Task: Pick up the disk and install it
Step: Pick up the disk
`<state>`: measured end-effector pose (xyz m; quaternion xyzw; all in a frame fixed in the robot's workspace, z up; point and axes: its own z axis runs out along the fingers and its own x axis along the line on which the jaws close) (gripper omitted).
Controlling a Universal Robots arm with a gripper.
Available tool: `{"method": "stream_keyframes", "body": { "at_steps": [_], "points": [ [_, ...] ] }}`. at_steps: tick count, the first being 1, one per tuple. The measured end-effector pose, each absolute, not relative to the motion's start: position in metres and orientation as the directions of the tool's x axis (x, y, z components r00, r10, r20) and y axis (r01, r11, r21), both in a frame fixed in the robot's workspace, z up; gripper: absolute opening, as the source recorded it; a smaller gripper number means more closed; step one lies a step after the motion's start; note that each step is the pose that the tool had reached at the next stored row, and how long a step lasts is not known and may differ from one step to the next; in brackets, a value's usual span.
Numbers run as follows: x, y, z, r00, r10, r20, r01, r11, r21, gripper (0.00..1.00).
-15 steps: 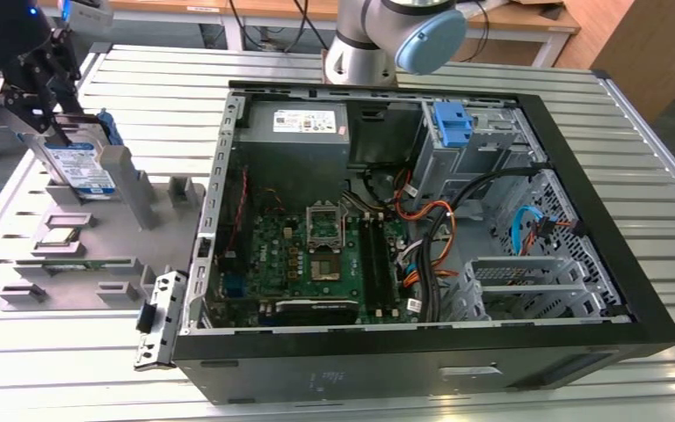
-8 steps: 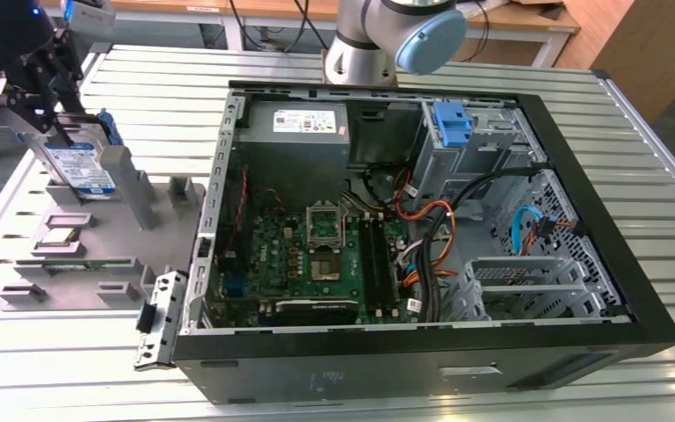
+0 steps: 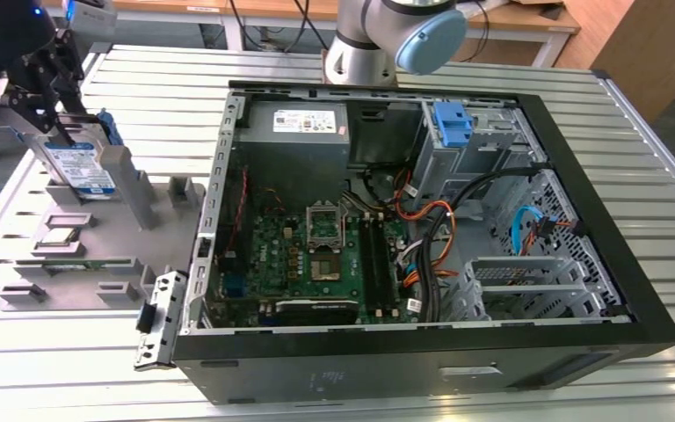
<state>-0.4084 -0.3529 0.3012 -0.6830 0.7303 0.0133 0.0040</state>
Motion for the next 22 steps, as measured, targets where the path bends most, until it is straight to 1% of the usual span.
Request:
{"method": "stream_keyframes", "body": {
  "at_steps": [12,16,22],
  "points": [
    [-0.4084,-0.3529,0.3012,-0.066,-0.998,-0.024,-0.998,0.066,0.014,0.55],
    [-0.4084,-0.3529,0.3012,-0.066,-0.997,-0.034,-0.998,0.066,0.015,0.55],
    [-0.4088,-0.353,0.3012,-0.066,-0.997,-0.034,-0.998,0.066,0.015,0.55]
  ]
}}
